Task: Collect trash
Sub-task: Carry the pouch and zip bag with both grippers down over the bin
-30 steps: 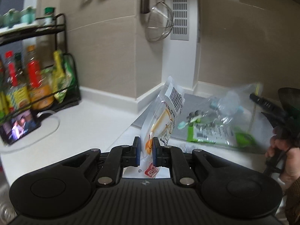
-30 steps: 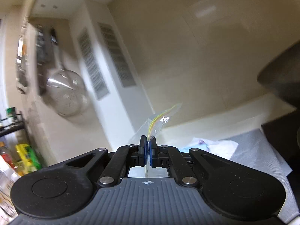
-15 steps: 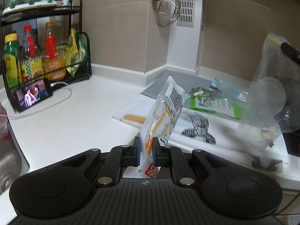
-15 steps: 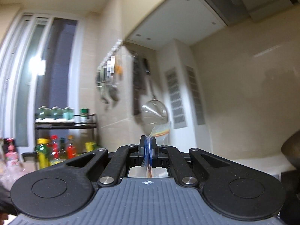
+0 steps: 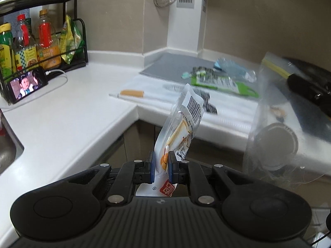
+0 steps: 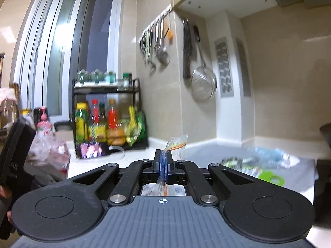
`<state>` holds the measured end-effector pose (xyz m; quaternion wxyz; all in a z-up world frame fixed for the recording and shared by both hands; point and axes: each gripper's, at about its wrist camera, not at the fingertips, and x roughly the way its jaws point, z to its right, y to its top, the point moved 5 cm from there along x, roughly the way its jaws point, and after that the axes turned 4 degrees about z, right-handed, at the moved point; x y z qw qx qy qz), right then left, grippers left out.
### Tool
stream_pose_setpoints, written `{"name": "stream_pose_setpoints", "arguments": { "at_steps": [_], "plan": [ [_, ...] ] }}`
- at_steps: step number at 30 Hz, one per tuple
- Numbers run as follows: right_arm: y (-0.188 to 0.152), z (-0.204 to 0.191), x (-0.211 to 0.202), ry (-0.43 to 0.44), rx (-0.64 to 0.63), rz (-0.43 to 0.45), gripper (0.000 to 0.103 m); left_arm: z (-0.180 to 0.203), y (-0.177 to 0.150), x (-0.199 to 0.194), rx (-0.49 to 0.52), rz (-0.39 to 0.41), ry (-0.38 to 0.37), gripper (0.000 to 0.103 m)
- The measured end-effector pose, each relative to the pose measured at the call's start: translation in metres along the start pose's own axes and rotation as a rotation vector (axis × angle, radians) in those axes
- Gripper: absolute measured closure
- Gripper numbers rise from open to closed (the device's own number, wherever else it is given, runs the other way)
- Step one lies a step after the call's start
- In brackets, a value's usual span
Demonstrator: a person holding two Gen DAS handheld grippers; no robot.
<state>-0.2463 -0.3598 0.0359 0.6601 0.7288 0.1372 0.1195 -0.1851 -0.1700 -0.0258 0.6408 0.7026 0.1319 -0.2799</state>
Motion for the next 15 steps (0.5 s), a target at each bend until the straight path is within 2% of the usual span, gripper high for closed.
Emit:
{"name": "stream_pose_setpoints", "arguments": {
  "at_steps": [5,15],
  "plan": [
    [-0.03,-0.004,0.001,-0.003,0.033,-0.105,0.1,-0.002,-0.03,0.008,-0.004,-0.065,0.008,0.09],
    [-0.073,-0.011,0.007,0.012,0.095,-0.245,0.1,0.006,-0.075,0.027,0.04,-0.166,0.009,0.09]
  ]
}}
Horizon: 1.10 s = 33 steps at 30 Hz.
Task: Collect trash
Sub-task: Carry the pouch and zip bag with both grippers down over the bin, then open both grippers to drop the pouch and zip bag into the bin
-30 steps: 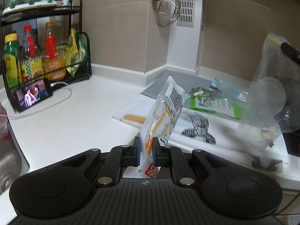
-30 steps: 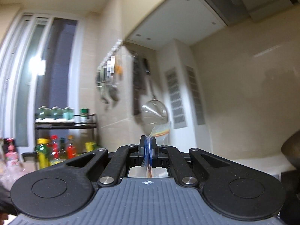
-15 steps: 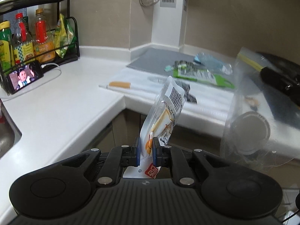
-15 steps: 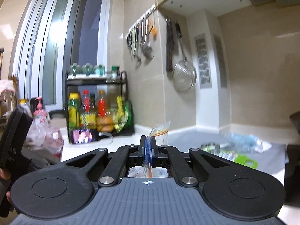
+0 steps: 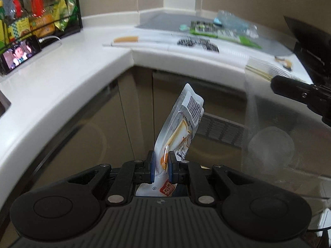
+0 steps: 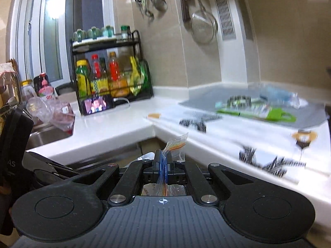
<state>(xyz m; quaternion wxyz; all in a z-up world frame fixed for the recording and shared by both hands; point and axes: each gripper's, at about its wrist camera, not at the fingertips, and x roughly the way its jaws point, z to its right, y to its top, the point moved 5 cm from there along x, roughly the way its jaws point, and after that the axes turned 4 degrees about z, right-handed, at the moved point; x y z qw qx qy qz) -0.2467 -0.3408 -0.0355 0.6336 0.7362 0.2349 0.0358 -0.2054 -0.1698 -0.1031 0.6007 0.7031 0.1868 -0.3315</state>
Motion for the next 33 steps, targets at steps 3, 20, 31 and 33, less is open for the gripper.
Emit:
{"name": "stream_pose_setpoints", "arguments": {
  "at_steps": [3,20,31,33],
  "plan": [
    [-0.013,0.0,0.005,0.002,0.006,-0.034,0.1,0.003,-0.007,0.009,-0.005,-0.026,-0.007,0.09],
    [-0.084,0.013,0.046,-0.013,0.073,-0.252,0.1,0.006,-0.053,0.059,-0.001,-0.184,-0.013,0.09],
    [-0.099,0.018,0.07,-0.012,0.101,-0.282,0.1,0.007,-0.066,0.089,-0.006,-0.256,-0.012,0.09],
    [-0.1,0.017,0.075,-0.009,0.098,-0.286,0.1,0.007,-0.067,0.092,-0.002,-0.262,-0.011,0.09]
  ]
}}
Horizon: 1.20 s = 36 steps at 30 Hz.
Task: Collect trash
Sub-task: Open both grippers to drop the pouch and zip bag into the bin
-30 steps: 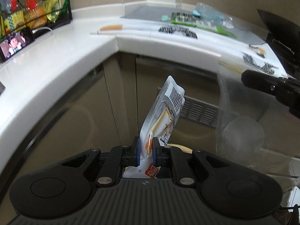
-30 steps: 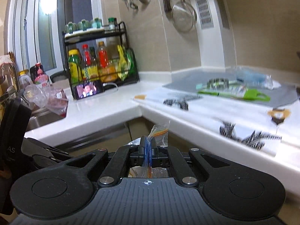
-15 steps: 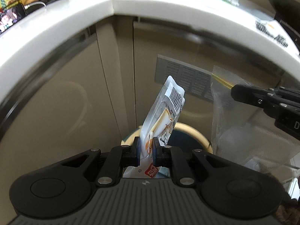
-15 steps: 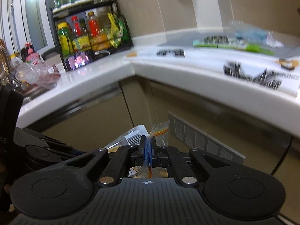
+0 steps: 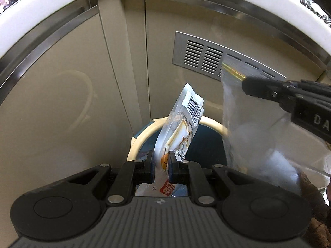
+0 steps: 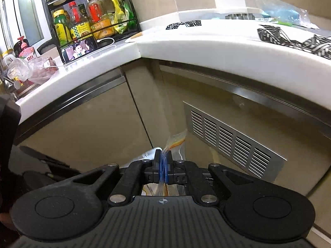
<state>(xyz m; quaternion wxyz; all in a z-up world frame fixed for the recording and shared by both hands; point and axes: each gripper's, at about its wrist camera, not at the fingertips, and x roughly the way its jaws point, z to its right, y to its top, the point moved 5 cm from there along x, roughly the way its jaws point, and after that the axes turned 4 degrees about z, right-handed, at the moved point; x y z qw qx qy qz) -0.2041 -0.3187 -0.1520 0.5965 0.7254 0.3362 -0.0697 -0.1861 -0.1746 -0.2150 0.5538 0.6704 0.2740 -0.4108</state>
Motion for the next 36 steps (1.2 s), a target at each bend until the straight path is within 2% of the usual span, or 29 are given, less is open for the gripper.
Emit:
{"name": "stream_pose_setpoints", "arguments": {
  "at_steps": [6,16,24,27,28,29,30,31,33,36],
  "plan": [
    [-0.01,-0.001,0.017,0.005,-0.007,-0.072,0.1,0.004,-0.001,0.01,0.021,-0.034,0.012,0.09],
    [-0.038,0.007,0.05,-0.023,-0.025,-0.201,0.1,0.008,-0.015,0.047,0.043,-0.18,-0.004,0.09],
    [-0.043,0.015,0.051,-0.053,0.003,-0.214,0.1,0.01,-0.025,0.074,0.065,-0.28,-0.003,0.09],
    [-0.045,0.019,0.053,-0.068,0.016,-0.233,0.099,0.013,-0.029,0.08,0.081,-0.307,-0.017,0.087],
    [-0.045,0.02,0.053,-0.077,0.023,-0.239,0.099,0.013,-0.03,0.082,0.088,-0.318,-0.02,0.077],
    [-0.046,0.022,0.054,-0.086,0.031,-0.246,0.097,0.014,-0.031,0.083,0.096,-0.327,-0.023,0.049],
    [-0.046,0.024,0.054,-0.099,0.039,-0.253,0.089,0.015,-0.032,0.083,0.104,-0.329,-0.016,0.03],
    [-0.045,0.027,0.054,-0.117,0.048,-0.257,0.072,0.014,-0.031,0.083,0.107,-0.319,-0.002,0.002],
    [-0.043,0.032,0.048,-0.149,0.068,-0.246,0.051,0.013,-0.028,0.076,0.104,-0.269,-0.007,0.0],
    [-0.039,0.037,0.037,-0.164,0.083,-0.222,0.048,0.011,-0.023,0.068,0.105,-0.231,0.014,0.0]
  ]
}}
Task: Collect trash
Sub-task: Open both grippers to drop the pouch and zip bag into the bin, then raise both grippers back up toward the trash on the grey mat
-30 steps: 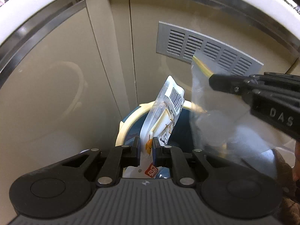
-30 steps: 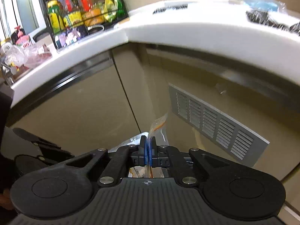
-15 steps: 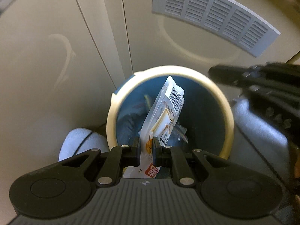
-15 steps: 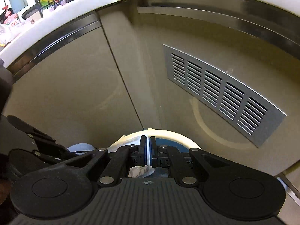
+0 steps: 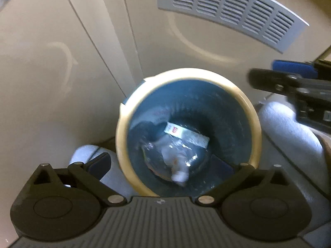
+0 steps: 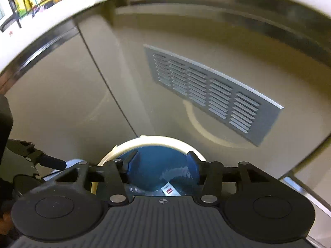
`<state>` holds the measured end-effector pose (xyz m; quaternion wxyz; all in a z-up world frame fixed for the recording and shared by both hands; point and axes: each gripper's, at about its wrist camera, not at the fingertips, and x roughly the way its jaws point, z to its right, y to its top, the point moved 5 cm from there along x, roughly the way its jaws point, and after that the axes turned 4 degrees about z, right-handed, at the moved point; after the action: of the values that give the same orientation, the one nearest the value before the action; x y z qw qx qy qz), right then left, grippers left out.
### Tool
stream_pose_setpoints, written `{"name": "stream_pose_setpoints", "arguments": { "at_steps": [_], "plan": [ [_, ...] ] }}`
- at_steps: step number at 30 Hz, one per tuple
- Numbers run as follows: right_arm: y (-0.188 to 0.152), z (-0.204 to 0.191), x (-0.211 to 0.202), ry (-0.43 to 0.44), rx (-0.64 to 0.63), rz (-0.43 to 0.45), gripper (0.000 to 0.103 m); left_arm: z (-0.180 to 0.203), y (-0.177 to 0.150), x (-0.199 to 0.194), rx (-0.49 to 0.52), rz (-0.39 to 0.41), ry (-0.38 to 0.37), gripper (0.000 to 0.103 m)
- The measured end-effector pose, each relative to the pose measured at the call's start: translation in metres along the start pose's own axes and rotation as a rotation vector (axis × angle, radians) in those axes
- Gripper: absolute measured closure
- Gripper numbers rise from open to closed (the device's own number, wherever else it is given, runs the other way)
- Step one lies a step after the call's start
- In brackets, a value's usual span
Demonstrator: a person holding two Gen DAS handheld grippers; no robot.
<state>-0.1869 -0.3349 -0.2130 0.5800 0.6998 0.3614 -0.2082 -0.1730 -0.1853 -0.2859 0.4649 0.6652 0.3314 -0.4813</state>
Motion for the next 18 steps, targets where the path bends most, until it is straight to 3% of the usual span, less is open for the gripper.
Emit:
{"name": "stream_pose_setpoints", "arguments": {
  "at_steps": [6,18],
  "plan": [
    [0.011,0.006,-0.029,-0.003,0.027,0.056,0.035,-0.005,0.002,-0.017,-0.026,0.041,0.008,0.0],
    [0.021,-0.015,-0.079,0.067,-0.029,0.129,0.023,-0.01,0.014,-0.088,-0.08,0.208,0.038,0.0]
  ]
}}
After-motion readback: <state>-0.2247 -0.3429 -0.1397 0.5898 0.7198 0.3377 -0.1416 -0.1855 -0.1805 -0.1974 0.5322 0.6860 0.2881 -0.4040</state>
